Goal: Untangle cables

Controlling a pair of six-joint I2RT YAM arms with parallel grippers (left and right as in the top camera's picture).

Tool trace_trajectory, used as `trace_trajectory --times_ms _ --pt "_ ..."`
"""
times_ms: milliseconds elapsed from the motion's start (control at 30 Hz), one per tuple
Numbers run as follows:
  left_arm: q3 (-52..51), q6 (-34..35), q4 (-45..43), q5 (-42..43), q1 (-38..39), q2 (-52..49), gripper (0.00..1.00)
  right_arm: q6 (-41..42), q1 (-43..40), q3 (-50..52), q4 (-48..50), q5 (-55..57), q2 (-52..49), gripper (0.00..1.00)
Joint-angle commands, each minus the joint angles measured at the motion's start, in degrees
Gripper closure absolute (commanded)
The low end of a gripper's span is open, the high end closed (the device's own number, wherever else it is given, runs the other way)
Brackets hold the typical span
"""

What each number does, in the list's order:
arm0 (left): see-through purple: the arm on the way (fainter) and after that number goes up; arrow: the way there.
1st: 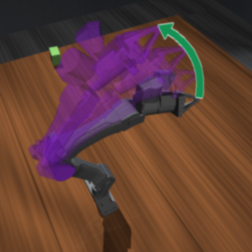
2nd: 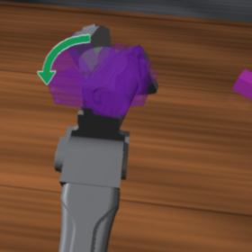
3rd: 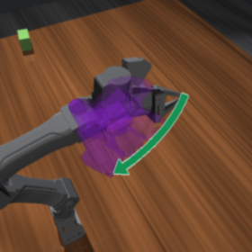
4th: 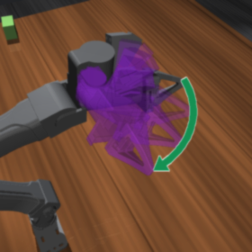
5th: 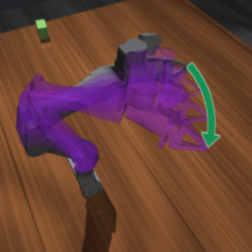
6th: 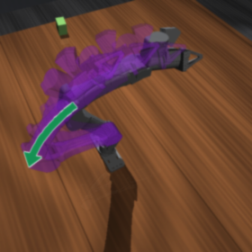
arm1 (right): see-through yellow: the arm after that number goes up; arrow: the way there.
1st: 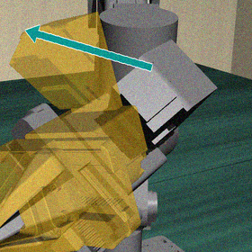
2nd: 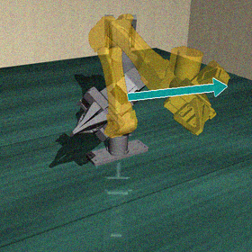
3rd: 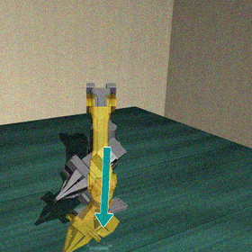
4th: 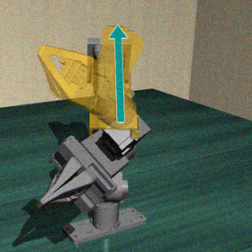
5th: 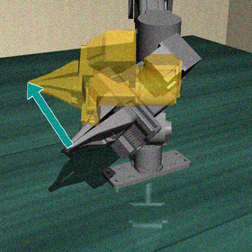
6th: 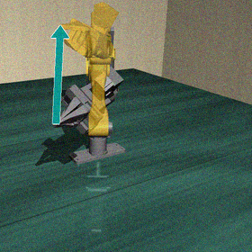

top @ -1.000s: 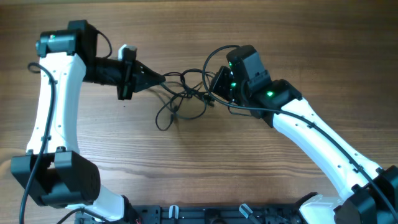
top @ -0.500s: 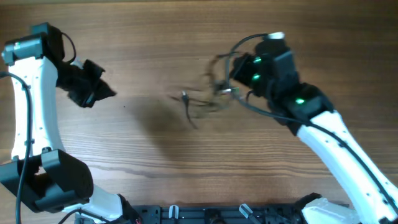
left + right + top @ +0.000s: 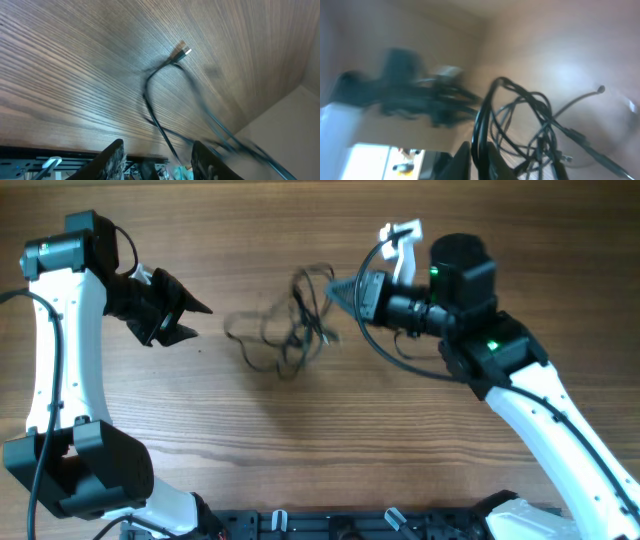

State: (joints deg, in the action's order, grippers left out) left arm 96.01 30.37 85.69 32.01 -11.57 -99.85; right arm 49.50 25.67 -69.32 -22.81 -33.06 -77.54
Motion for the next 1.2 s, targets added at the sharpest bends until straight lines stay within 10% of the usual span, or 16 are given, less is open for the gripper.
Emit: trace_trajectory --times_ms 0,67,300,367,500,767,900,1033,1167 --pt "0.6 -1.7 0.0 1.6 0.2 0.3 0.55 -6.4 0.9 0.4 -12.0 13.8 -8.8 0.44" --pt "0.6 -1.7 0.3 1.6 0.2 0.3 0.54 -13.1 0.9 0.4 -13.5 8.7 -14.5 0.01" --pt "0.6 -6.2 -0.4 1.4 4.5 0.3 0.4 -19.4 -5.9 -5.9 -36.8 32.9 -15.6 0.0" --pt "0.6 -5.9 -3.3 -2.6 9.3 0.3 0.07 -18.9 -7.3 -6.3 -39.6 37.5 -15.6 0.0" --pt "0.6 1.7 -6.5 -14.4 18.4 -0.3 0.0 -32.2 -4.9 -4.4 -33.9 10.2 -15.8 0.01" --pt "0.6 6.3 -6.0 -17.1 18.4 -0.3 0.0 -24.1 3.3 5.4 -21.3 22.5 -22.7 0.38" --pt "0.6 6.4 -6.3 -17.1 18.4 -0.3 0.0 -26.9 3.3 4.3 -16.5 13.4 -23.8 0.96" --pt "0.6 5.3 -5.8 -12.1 18.5 -0.3 0.01 -30.1 2.9 -4.7 -18.3 -1.6 -19.0 0.96" --pt "0.6 -11.8 -6.4 14.9 18.1 -0.3 0.0 -20.2 2.8 -14.2 -12.4 -15.8 -12.8 0.96"
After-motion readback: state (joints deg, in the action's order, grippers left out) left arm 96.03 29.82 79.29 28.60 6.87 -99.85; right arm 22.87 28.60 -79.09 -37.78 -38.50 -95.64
